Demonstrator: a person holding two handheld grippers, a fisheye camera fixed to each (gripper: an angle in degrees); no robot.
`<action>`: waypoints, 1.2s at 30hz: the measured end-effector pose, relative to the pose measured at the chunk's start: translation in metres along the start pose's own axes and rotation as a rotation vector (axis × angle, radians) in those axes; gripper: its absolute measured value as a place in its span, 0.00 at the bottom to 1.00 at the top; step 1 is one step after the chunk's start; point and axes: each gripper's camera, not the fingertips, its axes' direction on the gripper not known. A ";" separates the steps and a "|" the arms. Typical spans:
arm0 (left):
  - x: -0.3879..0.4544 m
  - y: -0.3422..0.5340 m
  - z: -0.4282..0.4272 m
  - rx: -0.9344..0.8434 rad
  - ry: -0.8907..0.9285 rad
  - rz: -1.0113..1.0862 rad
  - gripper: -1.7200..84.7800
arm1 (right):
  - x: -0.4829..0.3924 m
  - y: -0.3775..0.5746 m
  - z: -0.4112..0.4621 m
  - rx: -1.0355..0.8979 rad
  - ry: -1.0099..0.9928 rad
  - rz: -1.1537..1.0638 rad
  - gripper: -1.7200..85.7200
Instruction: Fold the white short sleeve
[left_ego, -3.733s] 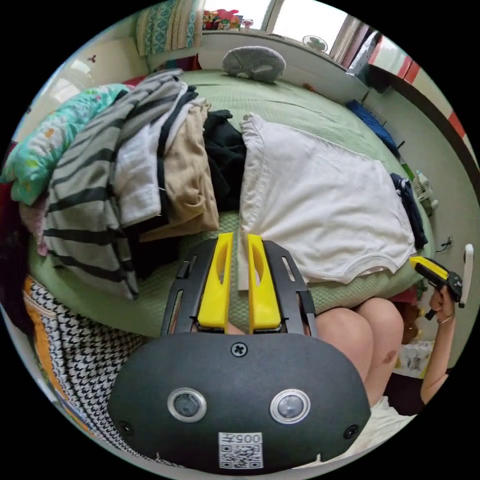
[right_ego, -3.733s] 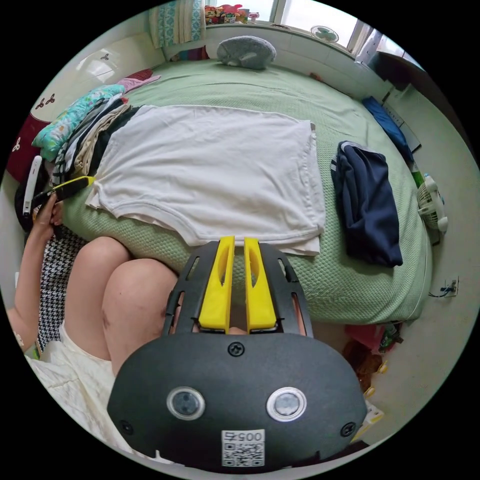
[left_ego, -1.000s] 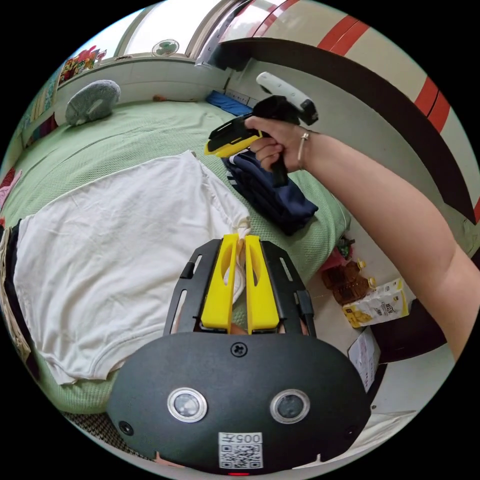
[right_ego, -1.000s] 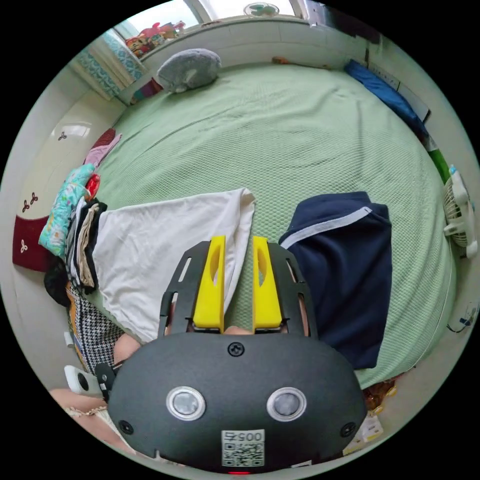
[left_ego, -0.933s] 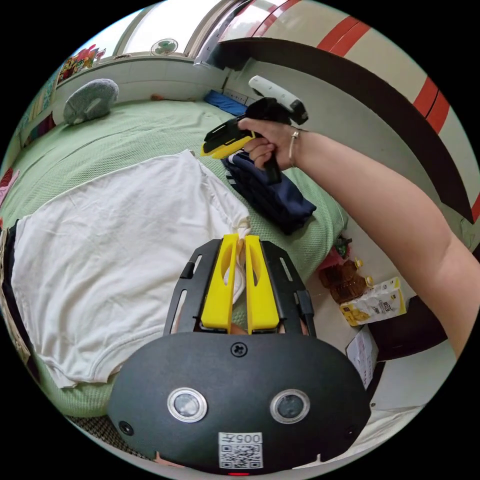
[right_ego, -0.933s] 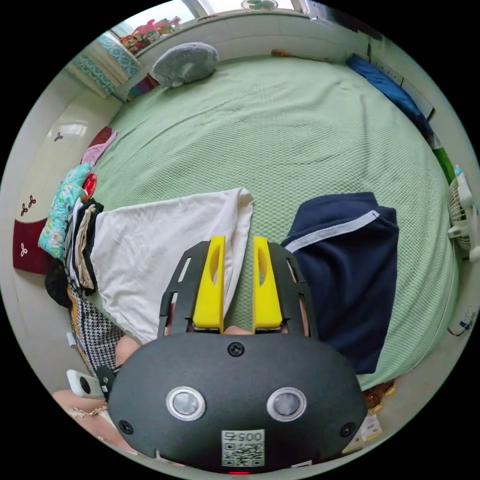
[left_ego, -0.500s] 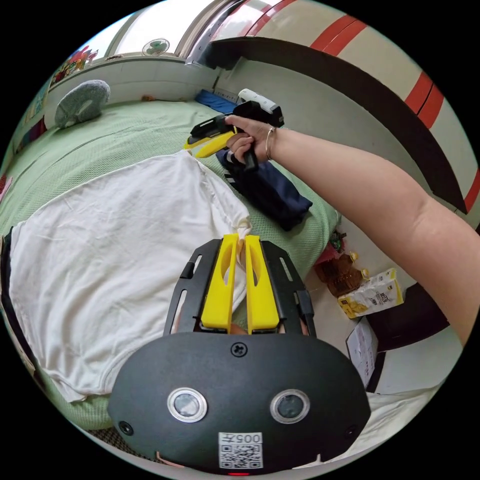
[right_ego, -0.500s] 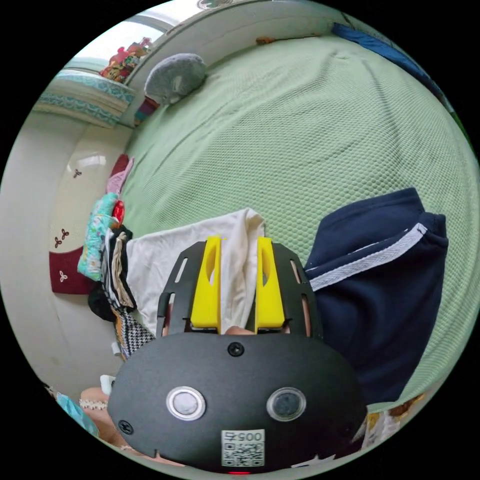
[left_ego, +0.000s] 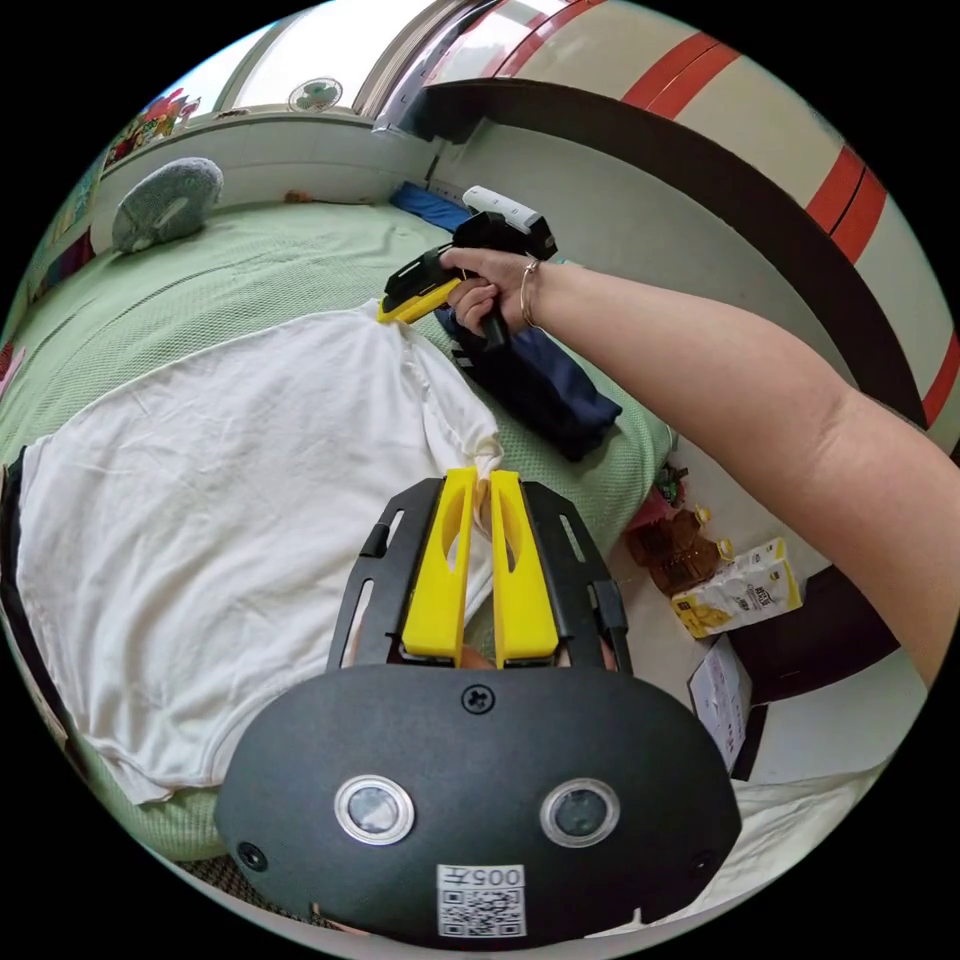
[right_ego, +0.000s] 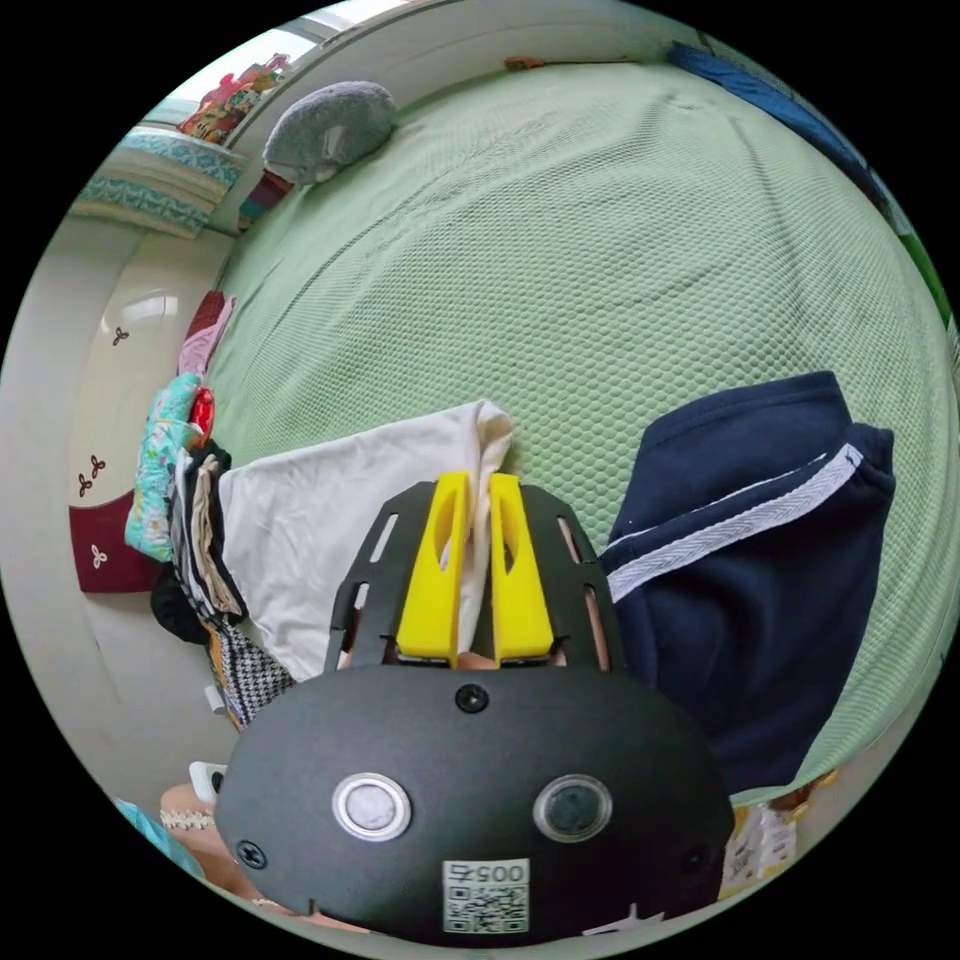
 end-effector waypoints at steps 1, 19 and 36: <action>-0.001 0.001 -0.003 0.004 -0.001 0.000 0.07 | -0.004 -0.001 0.000 0.002 0.003 -0.008 0.03; -0.053 0.070 -0.178 0.146 -0.079 -0.128 0.07 | -0.302 0.028 -0.010 0.031 0.309 -0.285 0.00; -0.206 0.161 -0.265 0.098 -0.254 -0.559 0.07 | -0.549 0.050 0.206 -0.115 0.356 -0.413 0.02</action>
